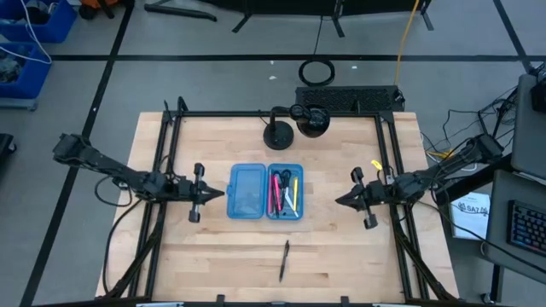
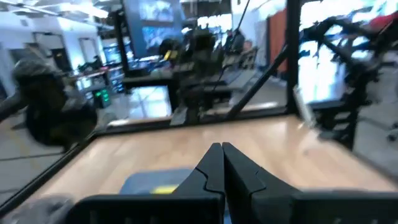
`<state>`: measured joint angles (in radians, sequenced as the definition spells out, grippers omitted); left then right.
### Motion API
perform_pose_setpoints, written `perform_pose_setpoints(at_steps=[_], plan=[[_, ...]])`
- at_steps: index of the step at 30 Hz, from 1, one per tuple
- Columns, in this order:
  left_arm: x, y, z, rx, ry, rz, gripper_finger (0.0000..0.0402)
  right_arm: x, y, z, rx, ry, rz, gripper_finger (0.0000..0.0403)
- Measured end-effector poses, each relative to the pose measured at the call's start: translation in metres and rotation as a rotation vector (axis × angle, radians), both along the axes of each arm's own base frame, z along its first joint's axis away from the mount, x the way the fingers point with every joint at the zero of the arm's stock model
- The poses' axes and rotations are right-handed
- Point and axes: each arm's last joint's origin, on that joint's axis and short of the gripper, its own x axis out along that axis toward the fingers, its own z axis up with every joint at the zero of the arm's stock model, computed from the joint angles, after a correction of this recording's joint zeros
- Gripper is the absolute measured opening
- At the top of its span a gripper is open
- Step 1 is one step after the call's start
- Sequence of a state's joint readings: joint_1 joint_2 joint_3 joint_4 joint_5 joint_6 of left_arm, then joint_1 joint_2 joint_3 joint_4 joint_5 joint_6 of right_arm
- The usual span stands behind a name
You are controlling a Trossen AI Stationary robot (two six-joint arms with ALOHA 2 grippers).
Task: Pick & place school supplies into a supply box
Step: Put the black pen into the blue supply box
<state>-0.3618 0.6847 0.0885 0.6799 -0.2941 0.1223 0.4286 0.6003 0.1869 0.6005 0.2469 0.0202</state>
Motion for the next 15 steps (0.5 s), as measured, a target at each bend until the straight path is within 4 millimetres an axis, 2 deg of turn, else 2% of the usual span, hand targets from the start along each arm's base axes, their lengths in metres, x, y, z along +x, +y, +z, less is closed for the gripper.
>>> perform_pose_setpoints(at_steps=[3,8,15], plan=[[-0.005,0.004,-0.017,0.044,0.021,0.051,0.0001,0.016,0.007,0.017,-0.012,0.097,-0.018,0.0000],[-0.007,0.007,-0.022,0.082,0.038,0.139,0.0008,0.055,0.028,0.061,-0.019,0.280,-0.072,0.0000],[-0.007,0.008,-0.022,0.202,0.043,0.195,0.0008,0.119,0.079,0.107,0.051,0.550,-0.092,0.0000]])
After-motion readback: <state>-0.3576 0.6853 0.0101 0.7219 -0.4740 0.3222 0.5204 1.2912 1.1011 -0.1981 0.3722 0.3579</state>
